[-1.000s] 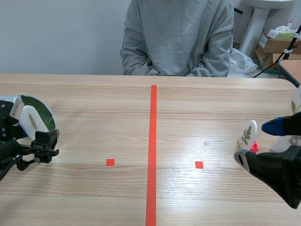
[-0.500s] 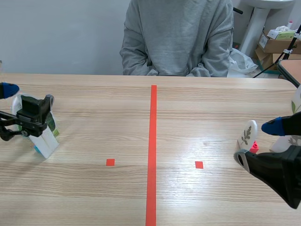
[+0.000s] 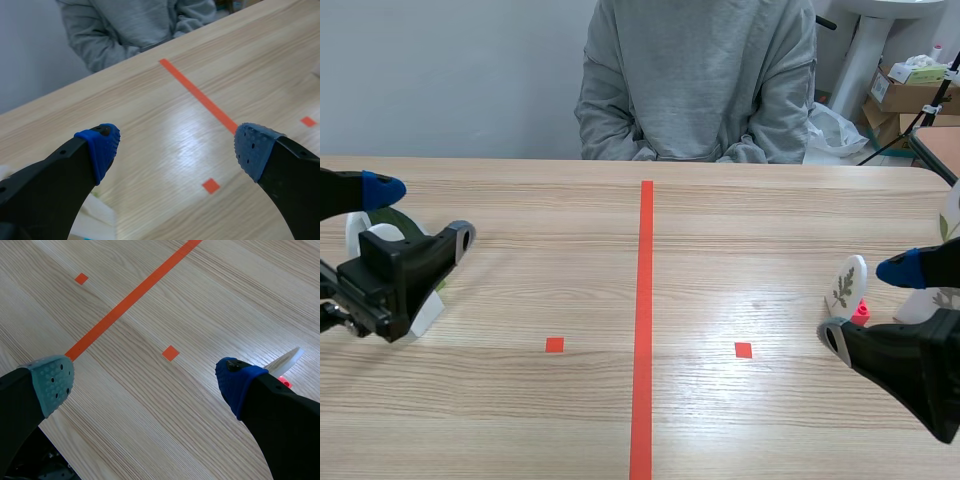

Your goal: Do the leaf sorting experiment

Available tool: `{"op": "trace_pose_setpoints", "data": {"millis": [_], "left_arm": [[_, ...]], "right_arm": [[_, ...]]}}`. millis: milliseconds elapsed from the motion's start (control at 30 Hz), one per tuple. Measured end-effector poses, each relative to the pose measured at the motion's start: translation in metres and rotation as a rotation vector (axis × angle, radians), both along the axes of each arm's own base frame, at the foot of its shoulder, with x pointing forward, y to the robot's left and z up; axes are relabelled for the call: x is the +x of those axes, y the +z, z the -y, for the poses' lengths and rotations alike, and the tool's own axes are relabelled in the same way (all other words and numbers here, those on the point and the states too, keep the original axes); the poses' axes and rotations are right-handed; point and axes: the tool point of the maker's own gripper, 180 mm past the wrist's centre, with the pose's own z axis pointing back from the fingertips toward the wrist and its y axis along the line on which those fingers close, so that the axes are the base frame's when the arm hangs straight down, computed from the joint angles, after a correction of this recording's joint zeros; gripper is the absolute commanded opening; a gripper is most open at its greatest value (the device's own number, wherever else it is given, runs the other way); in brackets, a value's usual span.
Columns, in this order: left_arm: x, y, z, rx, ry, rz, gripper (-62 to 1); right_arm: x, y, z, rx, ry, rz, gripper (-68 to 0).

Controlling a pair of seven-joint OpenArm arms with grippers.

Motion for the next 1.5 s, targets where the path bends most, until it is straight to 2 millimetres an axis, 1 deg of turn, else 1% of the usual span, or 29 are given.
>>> {"op": "trace_pose_setpoints", "data": {"millis": [67,167,333,467,567,700,900,1500], "left_arm": [[-0.008,-0.001,0.006,-0.01,-0.015,-0.023,-11.0],[-0.02,-0.001,0.015,-0.044,-0.043,-0.052,-7.9],[-0.037,0.001,0.025,-0.103,-0.069,-0.095,-7.9],[-0.054,-0.009,0.03,-0.148,-0.079,-0.171,-7.9],[-0.064,-0.017,0.031,-0.149,-0.084,-0.211,-7.9],[-0.073,-0.019,0.036,-0.154,-0.111,-0.234,-7.9],[-0.076,-0.006,0.045,-0.159,-0.145,-0.207,-7.9],[-0.075,-0.004,0.045,-0.153,-0.148,-0.186,-7.9]], "right_arm": [[0.0,0.0,0.0,0.0,0.0,0.0,-9.8],[0.0,0.0,0.0,0.0,0.0,0.0,-9.7],[0.0,0.0,0.0,0.0,0.0,0.0,-9.7],[0.0,0.002,-0.002,0.023,-0.002,-0.002,-9.7],[0.0,0.003,-0.002,0.032,-0.003,-0.005,-9.7],[-0.002,0.0,-0.002,0.018,-0.001,-0.022,-9.7],[-0.004,-0.002,-0.002,0.029,-0.002,-0.038,-9.7],[-0.005,-0.002,-0.003,0.031,-0.002,-0.04,-9.8]]}}
